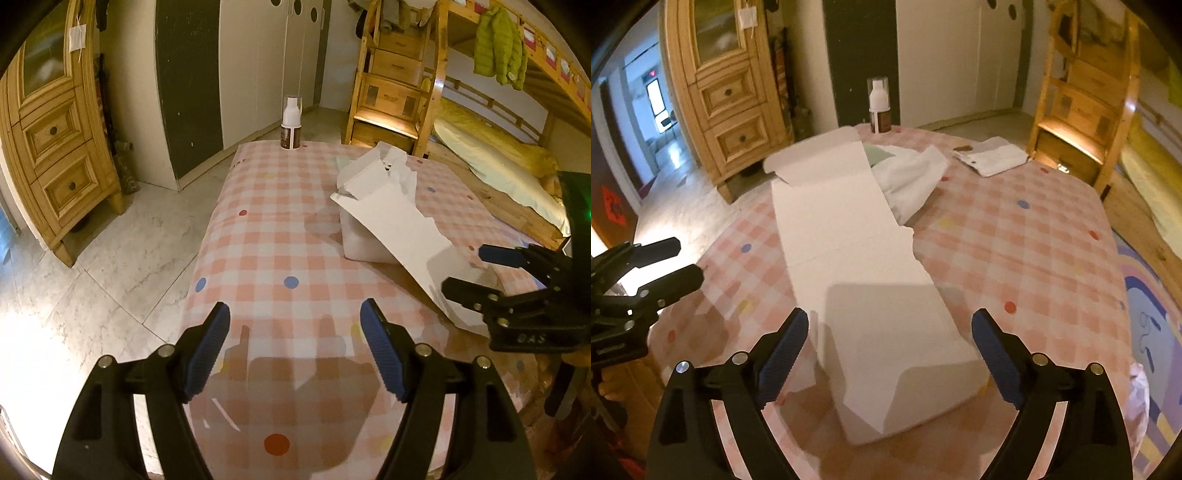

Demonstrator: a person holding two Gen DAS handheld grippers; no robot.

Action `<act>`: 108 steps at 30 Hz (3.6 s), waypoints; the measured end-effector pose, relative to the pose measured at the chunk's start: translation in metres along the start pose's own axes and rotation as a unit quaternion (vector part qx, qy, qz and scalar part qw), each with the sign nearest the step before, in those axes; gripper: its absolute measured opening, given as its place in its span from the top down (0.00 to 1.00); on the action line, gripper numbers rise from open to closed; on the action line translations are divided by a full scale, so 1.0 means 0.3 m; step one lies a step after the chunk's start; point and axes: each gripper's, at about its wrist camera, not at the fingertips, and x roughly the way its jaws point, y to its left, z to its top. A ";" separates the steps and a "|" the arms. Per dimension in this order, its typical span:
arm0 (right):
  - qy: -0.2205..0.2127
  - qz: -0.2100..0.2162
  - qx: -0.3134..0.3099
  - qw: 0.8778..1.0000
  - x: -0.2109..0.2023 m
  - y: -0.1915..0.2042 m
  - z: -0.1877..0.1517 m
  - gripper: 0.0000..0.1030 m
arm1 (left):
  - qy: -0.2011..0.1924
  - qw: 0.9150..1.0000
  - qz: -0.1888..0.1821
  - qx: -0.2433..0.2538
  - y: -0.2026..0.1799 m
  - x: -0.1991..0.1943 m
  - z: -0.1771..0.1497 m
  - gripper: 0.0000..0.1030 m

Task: Collect trash
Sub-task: 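Grasp the long white paper strip with the right tool and lift it, then grasp the green printed card with the left tool while the right tool holds the paper, then carry card and paper strip over the wastebasket and open both tools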

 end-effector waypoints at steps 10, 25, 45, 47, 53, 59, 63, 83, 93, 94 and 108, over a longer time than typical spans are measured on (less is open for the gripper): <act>0.014 0.030 -0.007 0.999 0.068 -0.009 0.016 0.11 | 0.010 1.000 0.009 0.006 -0.008 0.019 -0.003 0.31; -0.056 0.104 0.042 0.992 -0.164 -0.023 -0.098 0.90 | 0.005 1.000 0.016 0.021 -0.051 -0.039 -0.027 0.31; -0.163 -0.071 0.161 0.971 -0.311 -0.349 -0.087 0.97 | -0.003 0.999 0.009 0.041 -0.215 0.064 0.100 0.12; -0.145 -0.079 0.171 0.971 -0.274 -0.364 -0.090 0.97 | -0.004 0.999 0.002 0.039 -0.229 0.090 0.134 0.12; -0.133 -0.083 0.190 0.969 -0.268 -0.374 -0.114 0.97 | -0.004 0.999 -0.021 0.041 -0.291 0.175 0.235 0.25; -0.131 -0.076 0.199 0.968 -0.265 -0.381 -0.115 0.97 | 0.023 0.996 0.010 0.090 -0.394 0.287 0.292 0.35; -0.130 -0.070 0.202 0.968 -0.268 -0.395 -0.127 0.97 | 0.030 0.992 0.048 0.113 -0.425 0.338 0.307 0.46; -0.161 -0.054 0.241 0.956 -0.322 -0.442 -0.164 0.97 | -0.082 0.991 -0.073 0.073 -0.386 -0.003 0.354 1.00; -0.222 -0.112 0.291 0.924 -0.535 -0.504 -0.270 0.97 | -0.101 0.957 -0.197 0.190 -0.688 -0.130 0.250 1.00; -0.222 -0.125 0.296 0.921 -0.568 -0.520 -0.292 0.97 | -0.100 0.952 -0.206 0.203 -0.735 -0.128 0.237 1.00; -0.121 -0.267 0.403 0.867 -0.659 -0.813 -0.687 0.97 | -0.027 0.912 -0.290 0.288 -1.283 0.068 0.111 1.00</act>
